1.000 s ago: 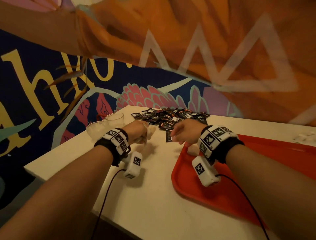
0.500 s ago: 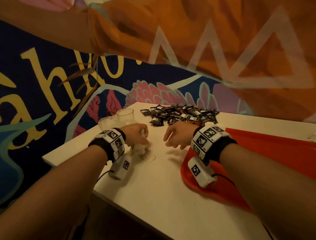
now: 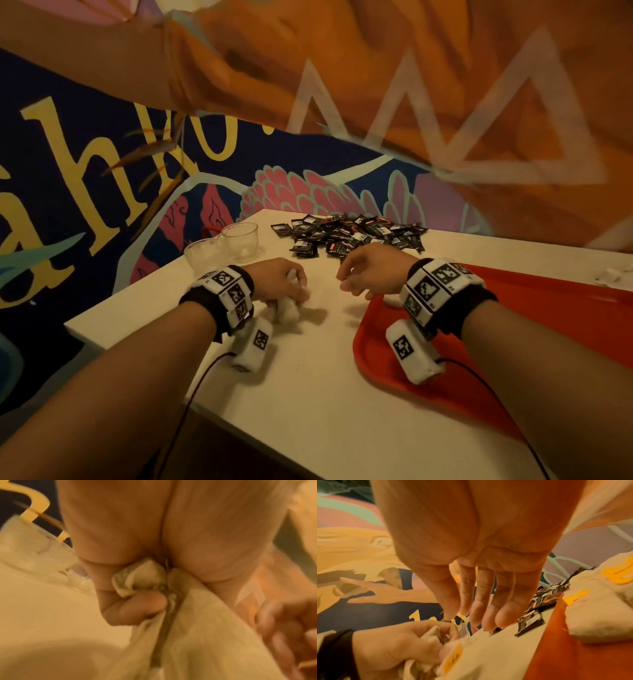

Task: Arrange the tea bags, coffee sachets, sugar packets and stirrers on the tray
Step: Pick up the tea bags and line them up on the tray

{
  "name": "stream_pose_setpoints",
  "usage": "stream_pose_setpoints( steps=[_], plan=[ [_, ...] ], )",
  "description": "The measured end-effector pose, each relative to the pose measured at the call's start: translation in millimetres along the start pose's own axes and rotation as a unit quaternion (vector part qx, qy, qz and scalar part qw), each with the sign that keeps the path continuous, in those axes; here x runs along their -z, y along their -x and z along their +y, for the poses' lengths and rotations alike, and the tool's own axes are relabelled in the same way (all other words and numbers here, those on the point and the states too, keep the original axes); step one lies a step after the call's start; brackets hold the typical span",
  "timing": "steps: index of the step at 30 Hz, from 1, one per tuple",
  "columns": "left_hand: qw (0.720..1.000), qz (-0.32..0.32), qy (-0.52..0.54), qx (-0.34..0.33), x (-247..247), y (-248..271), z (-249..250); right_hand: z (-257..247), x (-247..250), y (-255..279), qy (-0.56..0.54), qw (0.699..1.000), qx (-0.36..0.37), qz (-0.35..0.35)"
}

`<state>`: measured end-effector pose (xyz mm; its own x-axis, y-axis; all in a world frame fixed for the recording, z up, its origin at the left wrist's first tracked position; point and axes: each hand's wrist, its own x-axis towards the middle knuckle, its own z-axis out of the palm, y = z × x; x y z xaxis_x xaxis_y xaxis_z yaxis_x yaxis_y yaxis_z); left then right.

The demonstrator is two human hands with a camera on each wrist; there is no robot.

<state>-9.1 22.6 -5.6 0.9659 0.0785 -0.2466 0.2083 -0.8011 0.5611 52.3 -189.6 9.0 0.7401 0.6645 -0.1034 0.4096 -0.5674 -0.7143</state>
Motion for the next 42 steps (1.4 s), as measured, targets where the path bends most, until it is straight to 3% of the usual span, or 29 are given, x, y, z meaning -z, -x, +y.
stream_pose_setpoints(
  steps=[3, 7, 10, 13, 17, 21, 26, 30, 32, 33, 36, 39, 42],
  plan=[
    [0.985, 0.012, 0.163, -0.055, -8, -3, 23, 11, 6, 7, -0.075, 0.995, 0.0, 0.071],
    [0.957, -0.012, 0.266, -0.113, -22, -12, 60, 22, 14, 17, -0.186, 0.974, 0.003, 0.13],
    [0.923, -0.039, 0.353, -0.146, -31, -22, 80, 32, 25, 22, -0.199, 0.957, 0.027, 0.21],
    [0.881, -0.045, 0.444, -0.156, -41, -33, 93, 44, 38, 26, -0.235, 0.935, 0.03, 0.263],
    [0.828, -0.037, 0.542, -0.137, -53, -48, 108, 56, 47, 34, -0.274, 0.92, 0.028, 0.28],
    [0.741, -0.038, 0.664, -0.098, -61, -63, 118, 67, 50, 44, -0.205, 0.922, 0.035, 0.328],
    [0.659, -0.051, 0.743, -0.104, -69, -68, 130, 68, 51, 55, -0.132, 0.943, 0.009, 0.306],
    [0.618, -0.033, 0.779, -0.099, -79, -70, 134, 65, 49, 55, -0.138, 0.961, -0.034, 0.237],
    [0.625, -0.042, 0.774, -0.093, -82, -72, 134, 67, 46, 52, -0.131, 0.965, -0.029, 0.227],
    [0.641, -0.043, 0.761, -0.093, -84, -73, 133, 68, 45, 50, -0.129, 0.963, -0.02, 0.237],
    [0.72, -0.023, 0.684, -0.119, -88, -73, 134, 68, 42, 47, -0.12, 0.951, 0.016, 0.283],
    [0.772, -0.007, 0.621, -0.136, -95, -67, 138, 67, 42, 46, -0.09, 0.943, 0.012, 0.32],
    [0.776, -0.038, 0.613, -0.142, -100, -63, 137, 66, 41, 46, -0.044, 0.935, -0.001, 0.353]
  ],
)
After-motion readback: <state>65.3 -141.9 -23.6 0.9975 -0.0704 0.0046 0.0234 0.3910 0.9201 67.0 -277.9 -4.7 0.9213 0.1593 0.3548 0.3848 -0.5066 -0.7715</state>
